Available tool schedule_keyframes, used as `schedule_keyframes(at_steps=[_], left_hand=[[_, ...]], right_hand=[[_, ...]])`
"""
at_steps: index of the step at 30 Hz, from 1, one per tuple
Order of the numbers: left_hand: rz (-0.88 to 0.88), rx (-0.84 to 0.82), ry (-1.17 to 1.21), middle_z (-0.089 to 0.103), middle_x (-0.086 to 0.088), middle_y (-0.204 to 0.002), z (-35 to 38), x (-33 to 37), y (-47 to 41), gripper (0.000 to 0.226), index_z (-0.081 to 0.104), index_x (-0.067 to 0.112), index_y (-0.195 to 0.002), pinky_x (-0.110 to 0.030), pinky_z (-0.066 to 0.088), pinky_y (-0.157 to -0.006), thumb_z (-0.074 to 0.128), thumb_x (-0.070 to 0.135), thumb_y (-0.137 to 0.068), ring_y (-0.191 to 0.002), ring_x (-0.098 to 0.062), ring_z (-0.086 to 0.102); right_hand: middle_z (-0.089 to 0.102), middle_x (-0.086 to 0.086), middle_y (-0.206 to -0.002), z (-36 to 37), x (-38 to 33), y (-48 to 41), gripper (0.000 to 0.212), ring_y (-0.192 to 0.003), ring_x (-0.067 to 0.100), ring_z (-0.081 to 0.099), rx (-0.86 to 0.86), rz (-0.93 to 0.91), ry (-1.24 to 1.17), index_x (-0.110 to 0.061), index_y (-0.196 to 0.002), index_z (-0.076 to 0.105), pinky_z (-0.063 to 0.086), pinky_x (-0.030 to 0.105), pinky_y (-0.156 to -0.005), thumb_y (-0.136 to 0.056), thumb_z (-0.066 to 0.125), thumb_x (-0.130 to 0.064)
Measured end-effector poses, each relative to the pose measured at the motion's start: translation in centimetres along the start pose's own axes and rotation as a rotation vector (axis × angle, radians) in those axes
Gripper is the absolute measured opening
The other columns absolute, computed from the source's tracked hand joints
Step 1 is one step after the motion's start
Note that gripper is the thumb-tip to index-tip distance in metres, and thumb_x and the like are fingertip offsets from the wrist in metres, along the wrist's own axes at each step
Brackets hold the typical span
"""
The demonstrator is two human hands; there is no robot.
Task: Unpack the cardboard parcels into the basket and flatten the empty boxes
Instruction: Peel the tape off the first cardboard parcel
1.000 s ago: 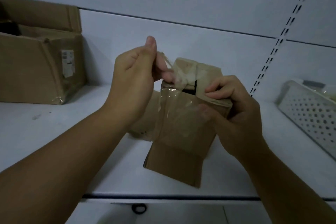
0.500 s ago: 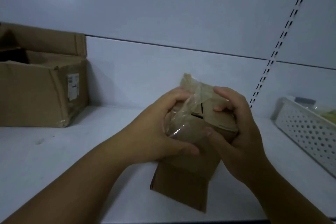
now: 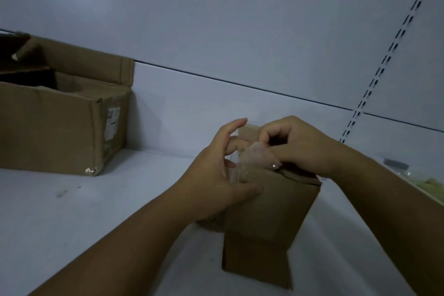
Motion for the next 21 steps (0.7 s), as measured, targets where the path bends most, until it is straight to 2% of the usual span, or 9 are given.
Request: schedule_keyframes(at_steps=[2,4,6,8,10,14,16,19,21], left_hand=[[0.021,0.001,-0.004,0.048,0.041,-0.110,0.1,-0.1,0.1,0.095,0.023,0.059,-0.130,-0.010,0.050,-0.076,0.081,0.027,-0.062,-0.099,0.007,0.055],[0.041,-0.016,-0.007,0.045,0.045,-0.113,0.3,-0.2,0.1,0.094,0.025,0.054,-0.132,-0.006,0.047,-0.077,0.079,0.026,-0.062,-0.104,0.011,0.052],[0.051,-0.027,-0.003,0.045,0.042,-0.116,0.5,-0.4,0.0,0.093,0.027,0.048,-0.135,-0.004,0.045,-0.077,0.080,0.024,-0.062,-0.107,0.012,0.050],[0.053,-0.021,-0.005,0.046,0.036,-0.117,0.5,-0.6,-0.2,0.094,0.028,0.044,-0.135,-0.003,0.044,-0.078,0.082,0.022,-0.062,-0.107,0.011,0.049],[0.051,-0.009,-0.009,0.046,0.033,-0.119,0.4,-0.7,-0.2,0.095,0.027,0.048,-0.133,-0.004,0.045,-0.079,0.083,0.023,-0.061,-0.106,0.011,0.050],[0.065,-0.007,-0.012,0.046,0.031,-0.125,0.5,-0.8,-0.4,0.094,0.029,0.048,-0.132,-0.007,0.045,-0.086,0.085,0.025,-0.060,-0.111,0.006,0.051],[0.068,-0.001,0.005,0.045,0.034,-0.123,0.4,-0.8,-0.4,0.089,0.033,0.044,-0.131,-0.006,0.044,-0.085,0.085,0.029,-0.061,-0.109,0.007,0.051],[0.083,0.032,0.035,0.044,0.036,-0.121,0.4,-0.7,-0.4,0.075,0.043,0.037,-0.129,-0.014,0.046,-0.086,0.083,0.033,-0.065,-0.107,0.006,0.053],[0.109,0.054,0.041,0.044,0.038,-0.121,0.7,-0.5,-0.1,0.071,0.041,0.045,-0.125,-0.011,0.045,-0.087,0.080,0.033,-0.067,-0.110,0.008,0.051]], right_hand=[[0.063,0.006,-0.064,0.3,0.9,0.2,0.014,-0.062,0.021,0.058,0.093,-0.013,-0.097,-0.016,-0.062,0.067,0.049,0.034,-0.065,-0.074,0.073,-0.010],[0.064,0.016,-0.072,0.5,1.3,0.3,0.008,-0.069,0.035,0.058,0.147,-0.021,-0.132,-0.011,-0.065,0.066,0.049,0.044,-0.071,-0.070,0.072,-0.014],[0.064,0.011,-0.074,0.5,1.3,0.3,0.010,-0.071,0.029,0.059,0.148,-0.018,-0.184,-0.008,-0.065,0.065,0.049,0.042,-0.073,-0.067,0.070,-0.016],[0.064,0.001,-0.077,0.6,1.1,0.2,0.008,-0.076,0.016,0.061,0.132,-0.034,-0.254,-0.010,-0.061,0.064,0.050,0.030,-0.074,-0.066,0.069,-0.012],[0.064,-0.005,-0.080,0.7,1.0,0.2,0.015,-0.079,0.010,0.062,0.133,-0.057,-0.309,-0.016,-0.055,0.063,0.049,0.021,-0.073,-0.065,0.068,-0.007],[0.063,0.006,-0.073,0.5,1.3,0.2,0.019,-0.069,0.020,0.059,0.101,0.010,-0.427,-0.019,-0.051,0.061,0.050,0.028,-0.067,-0.063,0.069,-0.007],[0.061,0.003,-0.062,0.5,1.5,-0.1,0.019,-0.059,0.015,0.056,0.075,0.078,-0.441,-0.020,-0.050,0.059,0.048,0.024,-0.059,-0.062,0.070,-0.009],[0.056,0.001,-0.056,0.6,1.6,-0.6,0.021,-0.053,0.012,0.053,0.053,0.142,-0.471,-0.019,-0.050,0.056,0.044,0.023,-0.056,-0.063,0.069,-0.011],[0.056,0.001,-0.058,0.6,1.5,-0.7,0.020,-0.056,0.013,0.053,0.046,0.145,-0.455,-0.019,-0.051,0.056,0.045,0.023,-0.058,-0.064,0.069,-0.013]])
Point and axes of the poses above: each hand's wrist, its own y-axis away from the middle knuckle, its own z-axis out of the palm, x = y × z, the point moved 1 cm from there along -y, towards the middle knuckle
